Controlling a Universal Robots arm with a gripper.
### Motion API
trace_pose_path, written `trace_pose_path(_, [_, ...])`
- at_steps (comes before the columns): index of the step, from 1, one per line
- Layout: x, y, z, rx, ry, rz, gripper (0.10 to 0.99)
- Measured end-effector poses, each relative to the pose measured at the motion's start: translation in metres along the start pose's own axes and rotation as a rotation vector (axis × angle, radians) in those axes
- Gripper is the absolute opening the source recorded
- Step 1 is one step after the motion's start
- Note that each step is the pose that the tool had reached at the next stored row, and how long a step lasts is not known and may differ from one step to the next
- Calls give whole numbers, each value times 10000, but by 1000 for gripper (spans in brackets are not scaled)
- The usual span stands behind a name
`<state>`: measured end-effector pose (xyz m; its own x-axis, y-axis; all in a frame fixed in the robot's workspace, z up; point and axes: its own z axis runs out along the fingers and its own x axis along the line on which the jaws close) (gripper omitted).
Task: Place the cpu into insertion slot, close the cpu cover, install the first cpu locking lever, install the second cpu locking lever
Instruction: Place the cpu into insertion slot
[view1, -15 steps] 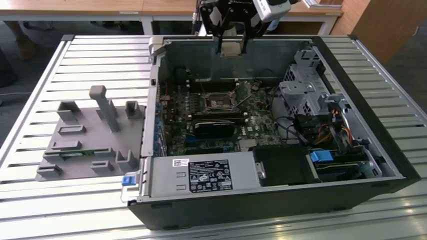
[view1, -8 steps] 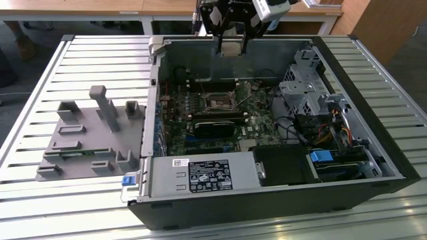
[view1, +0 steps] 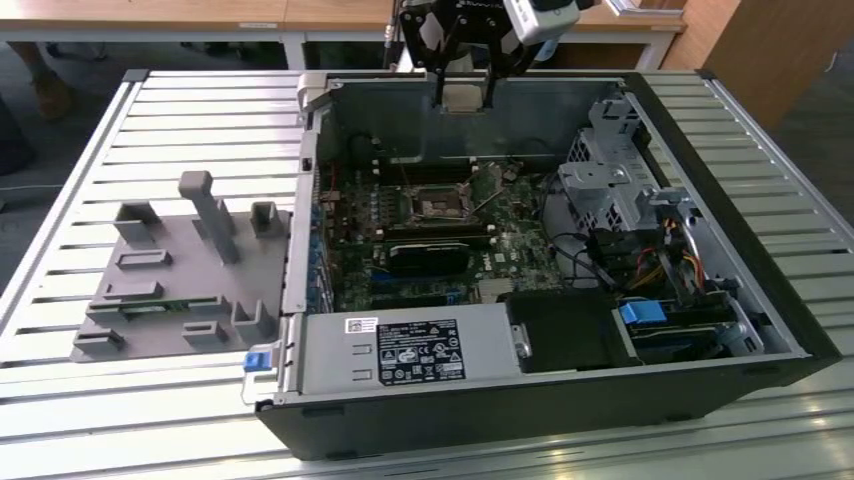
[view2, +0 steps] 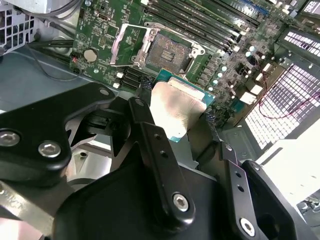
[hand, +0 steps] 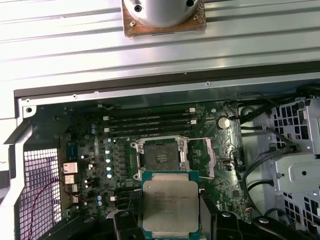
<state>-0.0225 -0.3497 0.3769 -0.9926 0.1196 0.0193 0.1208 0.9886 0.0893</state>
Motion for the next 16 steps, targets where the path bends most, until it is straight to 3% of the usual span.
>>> trace_pose_path(16, [0,0,0,-8,-34,381,541])
